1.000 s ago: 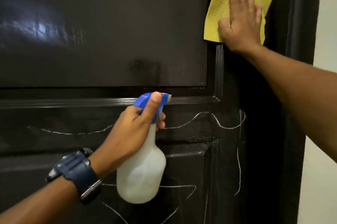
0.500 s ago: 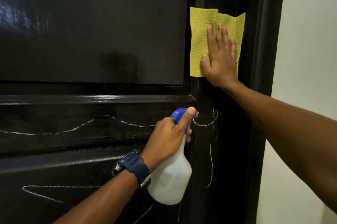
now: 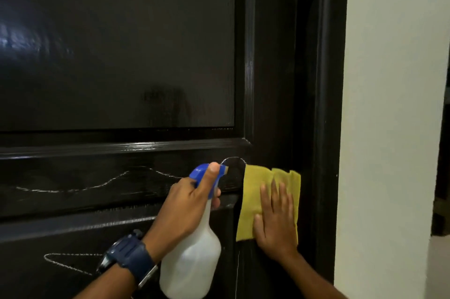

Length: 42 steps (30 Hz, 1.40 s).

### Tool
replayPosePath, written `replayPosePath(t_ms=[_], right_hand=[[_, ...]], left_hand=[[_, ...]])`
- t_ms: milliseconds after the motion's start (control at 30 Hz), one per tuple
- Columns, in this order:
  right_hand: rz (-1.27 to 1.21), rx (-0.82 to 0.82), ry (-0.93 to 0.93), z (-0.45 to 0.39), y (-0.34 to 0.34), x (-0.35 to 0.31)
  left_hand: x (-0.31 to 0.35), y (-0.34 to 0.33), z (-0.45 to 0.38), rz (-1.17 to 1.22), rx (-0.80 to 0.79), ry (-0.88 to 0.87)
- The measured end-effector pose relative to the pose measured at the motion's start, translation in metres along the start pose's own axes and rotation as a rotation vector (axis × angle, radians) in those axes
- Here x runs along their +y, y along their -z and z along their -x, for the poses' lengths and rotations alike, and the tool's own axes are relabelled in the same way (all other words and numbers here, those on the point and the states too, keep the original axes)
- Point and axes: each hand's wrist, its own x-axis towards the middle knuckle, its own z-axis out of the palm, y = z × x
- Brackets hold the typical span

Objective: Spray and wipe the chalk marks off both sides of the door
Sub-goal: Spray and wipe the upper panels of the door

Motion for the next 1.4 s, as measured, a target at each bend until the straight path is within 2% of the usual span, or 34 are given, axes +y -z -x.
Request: replayPosePath(t_ms=[167, 267, 400, 467, 533, 633, 700, 833, 1100, 1233, 1400], right_hand=[[0.049, -0.094, -0.001, 0.076, -0.028, 0.005], [0.069, -0.088, -0.017, 0.079, -0.034, 0.009], [0.043, -0.096, 0.063, 0.076, -0.026, 0.012], [-0.034, -0.046, 0.108, 0.034, -0.005, 0.007], [-0.101, -0.03, 0.145, -0.051, 0.031, -0.004], [-0.065, 0.004, 0.136, -0.173, 0.08, -0.022], [-0.055, 0.071, 0.099, -0.2, 0.085, -0.028], [-0.022, 0.123, 0.124, -0.177, 0.068, -0.027], [0.023, -0.045, 0.239, -0.039, 0.016, -0.003], [-0.018, -0.128, 0.154, -0.036, 0.026, -0.015], [-0.04, -0.074, 0.257, -0.068, 0.051, -0.012]], left_hand=[[0.007, 0.013, 0.016, -0.065, 0.039, -0.001], [0.005, 0.013, 0.027, -0.073, 0.049, 0.042], [-0.001, 0.01, 0.046, -0.089, 0.052, 0.104], [-0.004, 0.009, 0.051, -0.104, 0.056, 0.113], [-0.006, 0.006, 0.051, -0.109, 0.057, 0.116], [-0.005, 0.001, 0.044, -0.123, 0.092, 0.091], [-0.002, -0.002, 0.038, -0.126, 0.116, 0.056], [0.001, 0.001, 0.03, -0.085, 0.168, 0.002], [-0.013, 0.021, 0.052, -0.152, 0.305, 0.004], [-0.02, 0.028, 0.068, -0.18, 0.326, 0.065], [-0.018, 0.044, 0.075, -0.2, 0.288, 0.064]])
